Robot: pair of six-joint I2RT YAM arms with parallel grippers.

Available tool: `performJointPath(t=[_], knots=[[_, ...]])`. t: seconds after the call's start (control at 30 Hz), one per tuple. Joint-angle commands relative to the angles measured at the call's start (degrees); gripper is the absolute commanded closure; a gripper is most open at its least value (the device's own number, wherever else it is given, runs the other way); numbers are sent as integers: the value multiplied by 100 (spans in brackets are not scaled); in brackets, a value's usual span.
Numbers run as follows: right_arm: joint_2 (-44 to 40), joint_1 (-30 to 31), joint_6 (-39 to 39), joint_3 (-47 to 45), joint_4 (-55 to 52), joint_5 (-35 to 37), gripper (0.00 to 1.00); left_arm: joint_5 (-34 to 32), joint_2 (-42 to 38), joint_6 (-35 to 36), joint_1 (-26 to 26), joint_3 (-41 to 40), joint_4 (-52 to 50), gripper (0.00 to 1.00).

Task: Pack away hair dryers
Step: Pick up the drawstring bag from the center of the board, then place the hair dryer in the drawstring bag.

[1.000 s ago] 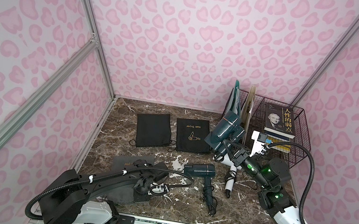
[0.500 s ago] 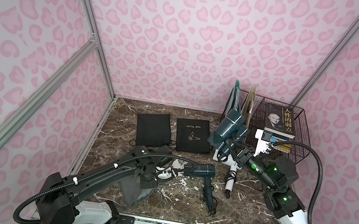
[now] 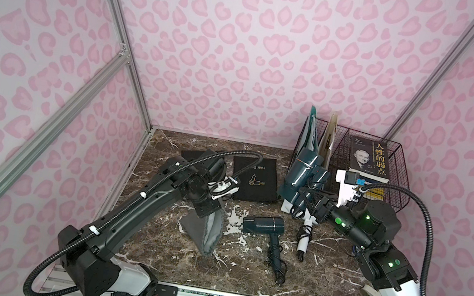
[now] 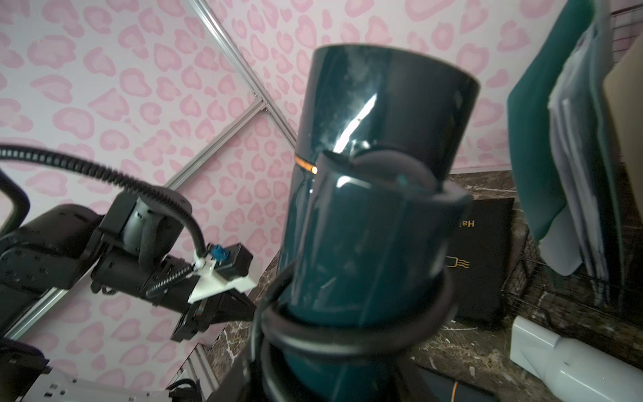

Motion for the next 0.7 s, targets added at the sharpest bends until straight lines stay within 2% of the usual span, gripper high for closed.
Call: performJointPath(t=[0.0, 0.13, 0.3, 0.5, 0.67], knots=[[236, 649, -367, 323, -235, 226, 100, 401, 139, -404, 227, 337, -121, 98], [805, 1811, -630, 786, -688, 824, 100, 540, 296, -533, 392, 670, -124, 98], [1254, 2797, -587, 912, -757, 1240, 100, 363, 444, -630, 475, 999, -203, 99], [1711, 3516, -444, 868, -785, 1585, 100, 408, 523, -690, 593, 1224, -310, 98], [1970, 3790, -379, 812, -599, 1674, 100, 545, 525, -738, 601, 1254, -329, 98]])
